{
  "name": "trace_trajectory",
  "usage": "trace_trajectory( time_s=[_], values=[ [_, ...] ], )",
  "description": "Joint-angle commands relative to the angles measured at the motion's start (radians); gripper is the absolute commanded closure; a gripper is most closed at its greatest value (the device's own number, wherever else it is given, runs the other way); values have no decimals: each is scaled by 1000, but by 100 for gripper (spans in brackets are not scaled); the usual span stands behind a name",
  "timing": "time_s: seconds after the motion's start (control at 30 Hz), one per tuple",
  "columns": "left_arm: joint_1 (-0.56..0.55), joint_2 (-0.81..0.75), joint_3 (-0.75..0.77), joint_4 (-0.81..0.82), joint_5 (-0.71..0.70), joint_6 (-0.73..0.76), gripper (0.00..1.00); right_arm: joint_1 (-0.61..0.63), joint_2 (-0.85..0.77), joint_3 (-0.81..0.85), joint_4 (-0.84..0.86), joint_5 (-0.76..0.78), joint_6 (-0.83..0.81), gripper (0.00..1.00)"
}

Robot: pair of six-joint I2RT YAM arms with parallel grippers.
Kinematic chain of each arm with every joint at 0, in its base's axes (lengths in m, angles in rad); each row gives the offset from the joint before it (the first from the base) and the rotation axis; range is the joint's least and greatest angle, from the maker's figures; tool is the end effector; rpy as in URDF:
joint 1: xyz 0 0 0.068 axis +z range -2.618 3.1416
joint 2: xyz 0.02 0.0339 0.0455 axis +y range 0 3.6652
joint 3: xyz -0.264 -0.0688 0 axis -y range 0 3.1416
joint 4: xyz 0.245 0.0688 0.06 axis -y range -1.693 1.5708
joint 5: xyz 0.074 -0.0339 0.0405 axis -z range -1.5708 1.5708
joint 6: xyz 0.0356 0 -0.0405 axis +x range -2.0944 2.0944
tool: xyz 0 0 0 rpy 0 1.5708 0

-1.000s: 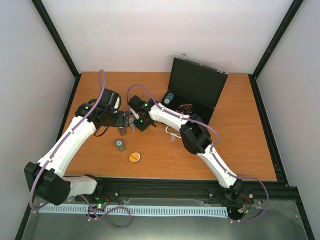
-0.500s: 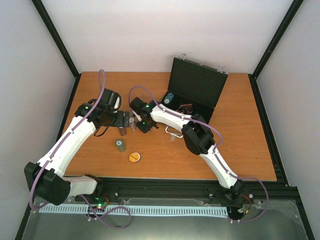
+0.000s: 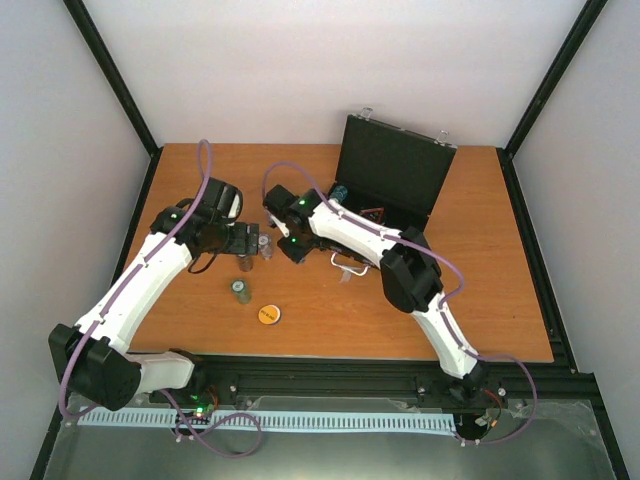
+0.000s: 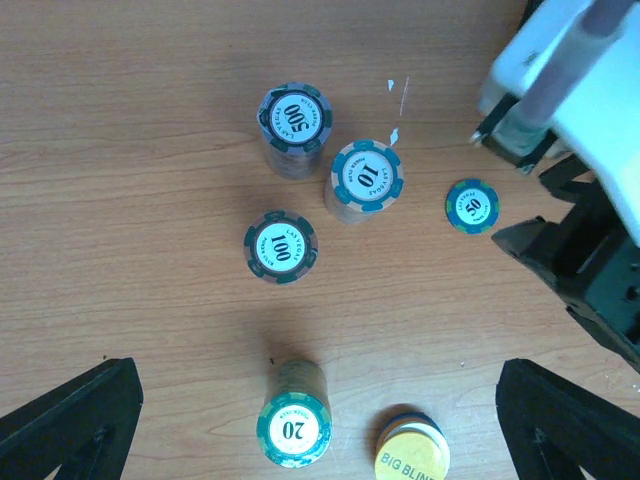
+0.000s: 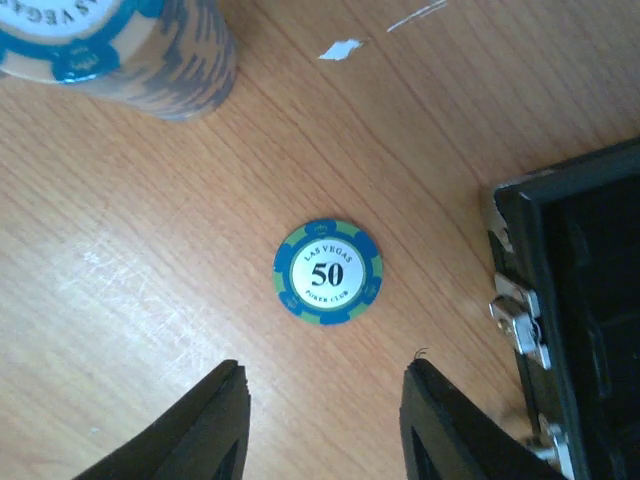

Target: Pack up texas hold em set

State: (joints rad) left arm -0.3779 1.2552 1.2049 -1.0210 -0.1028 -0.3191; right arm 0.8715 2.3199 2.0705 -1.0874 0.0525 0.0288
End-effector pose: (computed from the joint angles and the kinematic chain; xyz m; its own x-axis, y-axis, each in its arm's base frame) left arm 0.2227 -0.0845 0.3160 -0.8755 0.0118 -0.4831 0.0492 0.9967 -0.0647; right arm 0.3087 0.3642 0.1979 -0.6477 -0.7254 -0.2332 -0.7381 0.6733 -0.0443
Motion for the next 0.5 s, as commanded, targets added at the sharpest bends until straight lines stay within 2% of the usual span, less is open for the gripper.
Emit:
trace_trajectory(
  time_s=[0.0,0.1,0.2,0.47],
  values=[
    [2,-18,2,20,9,4,0,2,-52,-23,-23,-9,11,50],
    [2,-16,4,20,12,4,0,1,-25,-12,-22,-34,-7,29],
    [2,-16,4,19,11,5,0,-4,20,37,-38,-44,-21,16],
    [2,-19,4,12,1,4,0,-42,128,137,-47,-103,-7,18]
  ],
)
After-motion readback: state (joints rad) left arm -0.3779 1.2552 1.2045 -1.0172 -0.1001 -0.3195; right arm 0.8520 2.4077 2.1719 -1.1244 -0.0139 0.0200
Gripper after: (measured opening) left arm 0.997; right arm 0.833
